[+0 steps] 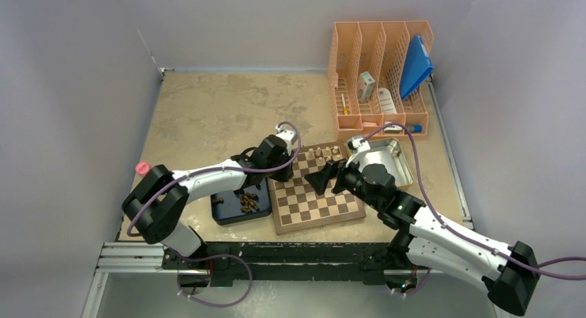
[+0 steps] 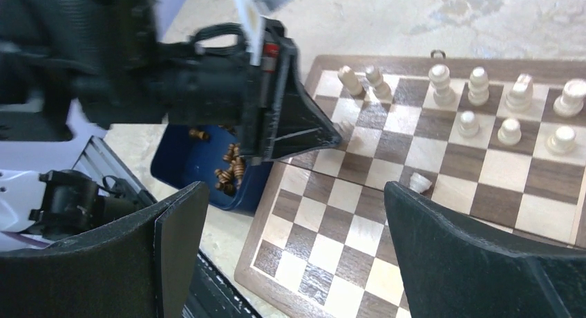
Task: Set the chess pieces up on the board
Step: Pick up the chess piece from the chessboard, then place the chess piece on the chessboard.
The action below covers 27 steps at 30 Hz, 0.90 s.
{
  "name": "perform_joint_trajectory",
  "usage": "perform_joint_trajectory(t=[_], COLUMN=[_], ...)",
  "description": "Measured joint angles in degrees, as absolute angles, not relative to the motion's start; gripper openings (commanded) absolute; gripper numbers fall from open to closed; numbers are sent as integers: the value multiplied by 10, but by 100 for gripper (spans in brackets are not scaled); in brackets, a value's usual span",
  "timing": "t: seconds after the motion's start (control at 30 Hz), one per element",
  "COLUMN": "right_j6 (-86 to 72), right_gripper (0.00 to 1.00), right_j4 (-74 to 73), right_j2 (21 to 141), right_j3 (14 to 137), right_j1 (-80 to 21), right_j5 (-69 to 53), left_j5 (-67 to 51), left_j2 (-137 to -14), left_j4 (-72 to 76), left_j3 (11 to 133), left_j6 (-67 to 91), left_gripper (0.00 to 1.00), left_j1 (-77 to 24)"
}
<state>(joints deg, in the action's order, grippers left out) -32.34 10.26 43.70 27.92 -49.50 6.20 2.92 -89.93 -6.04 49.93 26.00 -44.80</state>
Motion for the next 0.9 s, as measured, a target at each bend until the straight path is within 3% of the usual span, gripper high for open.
perform_joint_trajectory(t=[0.13,0.2,0.37,0.43,0.57,0.9], right_j6=[-346,-355,-368,-373,-384,-394], right_gripper=[98,91,48,37,30,34], right_j4=[89,84,80,82,83,88], right_j2=[472,482,503,507,522,564], right_j3=[284,287,314,322,329,344], right_j1=[-495,-494,-479,-471,-447,-367], right_j5=[72,77,63,46,-7,-192], left_j5=[-11,-33,-95,-122,-166,-228], left_j2=[-856,-835,-773,-748,-705,-639], left_j4=[-24,-5,51,69,91,99], left_j3=[458,439,385,370,352,348], left_j6=[263,264,255,248,229,193], left_gripper=[6,6,7,8,7,6], left_j1=[-448,-448,-448,-448,-448,-448])
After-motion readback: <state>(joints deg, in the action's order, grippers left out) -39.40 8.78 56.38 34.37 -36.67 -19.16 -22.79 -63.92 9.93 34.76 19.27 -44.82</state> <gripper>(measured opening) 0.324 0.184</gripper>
